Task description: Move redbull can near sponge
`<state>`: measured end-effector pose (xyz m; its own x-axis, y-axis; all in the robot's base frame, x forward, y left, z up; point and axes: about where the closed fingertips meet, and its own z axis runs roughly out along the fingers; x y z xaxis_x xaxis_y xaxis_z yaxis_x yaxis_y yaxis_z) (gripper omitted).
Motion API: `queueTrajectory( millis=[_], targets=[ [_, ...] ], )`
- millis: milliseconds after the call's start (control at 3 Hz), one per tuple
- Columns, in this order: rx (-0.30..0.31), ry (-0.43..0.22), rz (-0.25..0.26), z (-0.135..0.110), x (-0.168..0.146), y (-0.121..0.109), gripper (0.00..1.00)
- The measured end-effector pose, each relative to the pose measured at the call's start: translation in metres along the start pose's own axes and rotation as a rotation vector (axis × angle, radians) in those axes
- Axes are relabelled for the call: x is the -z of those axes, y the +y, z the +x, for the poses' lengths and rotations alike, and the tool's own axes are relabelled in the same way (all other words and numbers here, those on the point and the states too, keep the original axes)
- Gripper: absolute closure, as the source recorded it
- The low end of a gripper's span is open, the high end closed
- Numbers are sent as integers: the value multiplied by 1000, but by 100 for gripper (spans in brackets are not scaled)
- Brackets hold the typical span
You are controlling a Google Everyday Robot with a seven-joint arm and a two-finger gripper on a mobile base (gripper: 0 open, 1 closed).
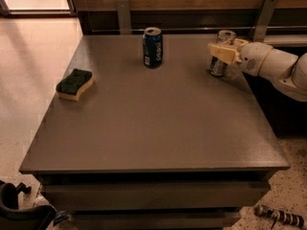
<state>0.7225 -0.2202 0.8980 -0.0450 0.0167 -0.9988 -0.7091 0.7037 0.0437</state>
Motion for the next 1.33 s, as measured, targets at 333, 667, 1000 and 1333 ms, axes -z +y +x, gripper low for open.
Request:
queueTrajectory(
  millis=[333, 667, 1000, 1333],
  targets=[
    [0, 0, -6, 0, -3, 2, 91],
    [-1, 0, -9, 0, -5, 4, 100],
    [3, 34, -2, -5, -8, 4, 100],
    [30, 53, -1, -26, -7, 13, 100]
  ],
)
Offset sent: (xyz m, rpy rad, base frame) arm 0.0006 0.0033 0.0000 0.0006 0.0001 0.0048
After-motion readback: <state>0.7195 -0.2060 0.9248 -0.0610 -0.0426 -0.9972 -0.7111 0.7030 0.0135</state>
